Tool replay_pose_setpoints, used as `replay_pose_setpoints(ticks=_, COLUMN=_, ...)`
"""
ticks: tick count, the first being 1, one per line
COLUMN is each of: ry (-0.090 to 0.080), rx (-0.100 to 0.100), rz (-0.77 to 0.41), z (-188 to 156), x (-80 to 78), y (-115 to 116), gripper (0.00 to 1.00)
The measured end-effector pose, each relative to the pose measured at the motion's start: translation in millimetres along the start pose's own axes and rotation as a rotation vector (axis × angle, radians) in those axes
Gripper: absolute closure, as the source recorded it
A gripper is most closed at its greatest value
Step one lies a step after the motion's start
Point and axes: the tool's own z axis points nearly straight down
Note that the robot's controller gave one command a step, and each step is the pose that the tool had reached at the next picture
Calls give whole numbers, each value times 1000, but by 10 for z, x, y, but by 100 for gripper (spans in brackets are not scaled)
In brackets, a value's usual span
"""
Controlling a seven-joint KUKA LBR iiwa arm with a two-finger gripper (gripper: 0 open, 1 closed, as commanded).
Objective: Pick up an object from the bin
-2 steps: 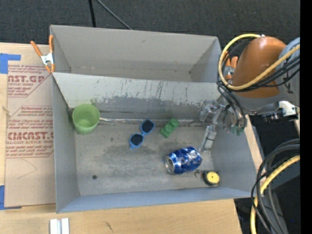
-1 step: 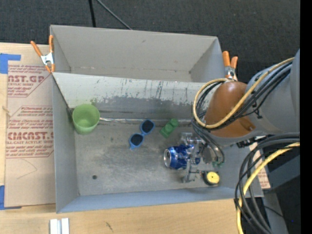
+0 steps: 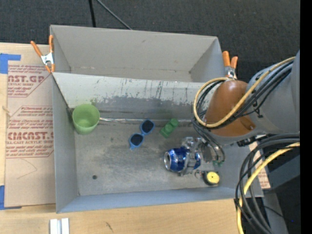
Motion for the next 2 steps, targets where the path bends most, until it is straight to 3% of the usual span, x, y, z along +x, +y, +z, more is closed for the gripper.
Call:
replay_pose_setpoints(ticks=1, ry=-13, rx=2, rz=0, z=-889, x=-431, y=-223, gripper=100)
replay_pose_setpoints(ticks=2, ry=-12, rx=-1, rz=11, z=-1958, x=-280, y=154, gripper=100)
